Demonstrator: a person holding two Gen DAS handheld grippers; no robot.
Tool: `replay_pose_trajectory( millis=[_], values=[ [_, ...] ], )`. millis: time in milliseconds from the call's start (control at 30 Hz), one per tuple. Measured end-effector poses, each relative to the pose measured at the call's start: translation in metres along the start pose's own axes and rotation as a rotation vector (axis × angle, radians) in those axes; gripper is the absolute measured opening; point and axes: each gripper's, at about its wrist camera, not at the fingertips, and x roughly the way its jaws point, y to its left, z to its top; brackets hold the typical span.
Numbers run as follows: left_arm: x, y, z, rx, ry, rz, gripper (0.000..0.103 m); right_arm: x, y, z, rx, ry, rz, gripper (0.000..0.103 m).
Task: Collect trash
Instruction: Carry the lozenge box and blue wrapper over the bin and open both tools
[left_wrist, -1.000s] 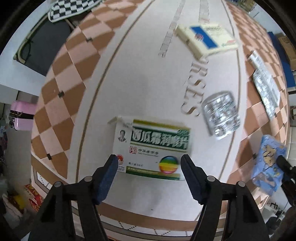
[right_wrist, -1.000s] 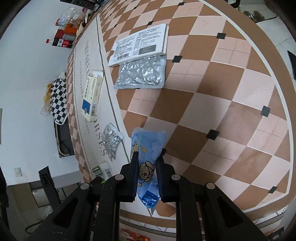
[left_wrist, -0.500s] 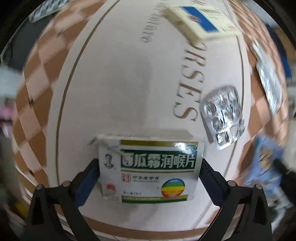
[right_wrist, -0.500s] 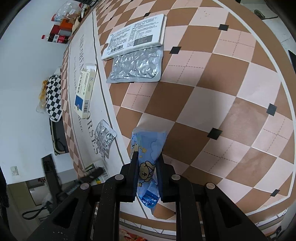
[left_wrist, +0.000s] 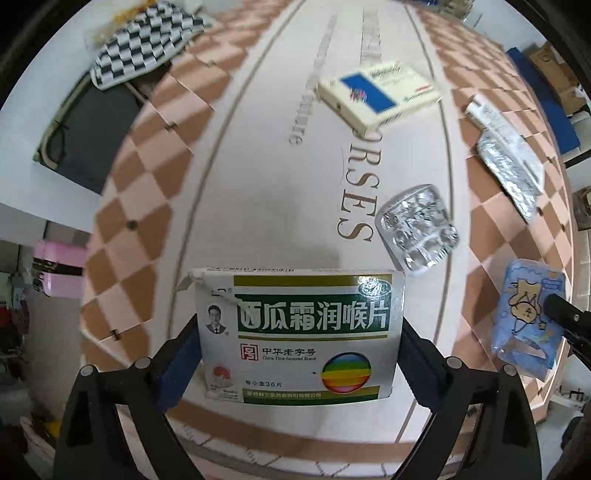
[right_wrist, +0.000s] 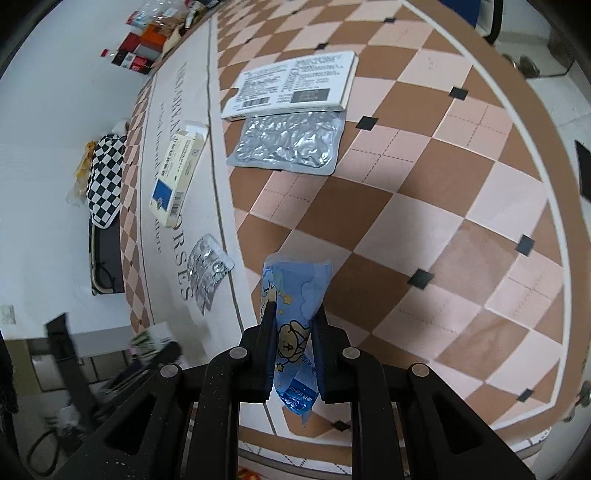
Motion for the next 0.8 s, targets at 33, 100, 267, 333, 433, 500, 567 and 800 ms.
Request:
replay_pose_trajectory(
  millis=[33,100,267,333,433,500,567,800],
  values=[
    [-0.011,0.002,-0.005,0.002,-0.023,-0.006,0.096,-0.004,0.002,-0.006,-0.006,-0.012,-0.004,0.018],
    [-0.028,-0.002,-0.013,0.011,-0.055,-0.006,0.096,-0.012,0.004,-0.017,-0.011,-0.034,-0.007,0.018],
    [-0.054,0.029,-0.057,0.067,-0.136,-0.039,0.096,-0.035,0.011,-0.064,-0.016,-0.106,-0.020,0.018],
    [-0.071,0.041,-0.090,0.094,-0.165,-0.051,0.096,-0.043,0.015,-0.090,-0.014,-0.135,-0.025,0.018],
    [-0.091,0.062,-0.128,0.128,-0.196,-0.077,0.096,-0.057,0.022,-0.136,-0.016,-0.184,-0.042,0.018],
    [-0.103,0.072,-0.153,0.148,-0.201,-0.093,0.096,-0.064,0.026,-0.171,-0.014,-0.212,-0.054,0.018],
    [-0.110,0.081,-0.176,0.171,-0.204,-0.105,0.096,-0.068,0.028,-0.209,-0.004,-0.225,-0.061,0.018],
    [-0.101,0.101,-0.251,0.237,-0.144,-0.124,0.096,-0.059,0.027,-0.317,-0.018,-0.199,-0.108,0.017]
  ],
)
